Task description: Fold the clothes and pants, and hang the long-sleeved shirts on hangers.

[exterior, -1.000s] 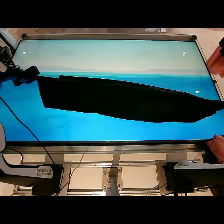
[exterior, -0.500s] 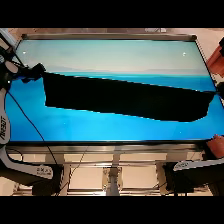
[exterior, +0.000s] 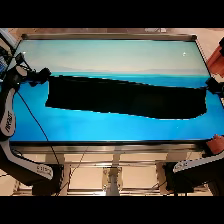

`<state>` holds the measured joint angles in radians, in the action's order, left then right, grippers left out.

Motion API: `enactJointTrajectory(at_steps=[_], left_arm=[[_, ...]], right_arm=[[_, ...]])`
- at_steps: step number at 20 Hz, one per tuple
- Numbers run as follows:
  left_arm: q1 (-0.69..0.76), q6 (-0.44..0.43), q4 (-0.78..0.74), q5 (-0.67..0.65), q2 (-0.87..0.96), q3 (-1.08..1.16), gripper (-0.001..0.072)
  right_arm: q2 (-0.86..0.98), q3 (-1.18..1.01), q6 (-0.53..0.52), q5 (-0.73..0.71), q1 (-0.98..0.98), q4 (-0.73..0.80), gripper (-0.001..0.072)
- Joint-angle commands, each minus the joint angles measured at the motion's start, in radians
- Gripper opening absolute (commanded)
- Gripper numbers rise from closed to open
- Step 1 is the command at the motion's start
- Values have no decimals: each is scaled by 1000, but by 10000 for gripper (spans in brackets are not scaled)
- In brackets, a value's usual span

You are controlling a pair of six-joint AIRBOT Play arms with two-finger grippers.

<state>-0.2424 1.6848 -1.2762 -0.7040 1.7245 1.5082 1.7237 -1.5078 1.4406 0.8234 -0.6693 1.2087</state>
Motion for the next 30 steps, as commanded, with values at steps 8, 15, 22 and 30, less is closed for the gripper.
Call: enactJointTrajectory(at_steps=[8, 15, 22, 30], left_arm=[[10, 2, 67, 132, 18, 0, 253], [35, -39, 84, 32, 13, 60, 376], [-85, -186, 91, -478, -6, 89, 511], [-208, -322, 140, -639, 4, 89, 547]], right_arm=[[39, -9, 13, 5, 5, 0, 417], [36, -196, 13, 246, 5, 1, 467], [36, -454, -109, 740, 4, 10, 466], [37, -386, -96, 874, 55, -51, 201]])
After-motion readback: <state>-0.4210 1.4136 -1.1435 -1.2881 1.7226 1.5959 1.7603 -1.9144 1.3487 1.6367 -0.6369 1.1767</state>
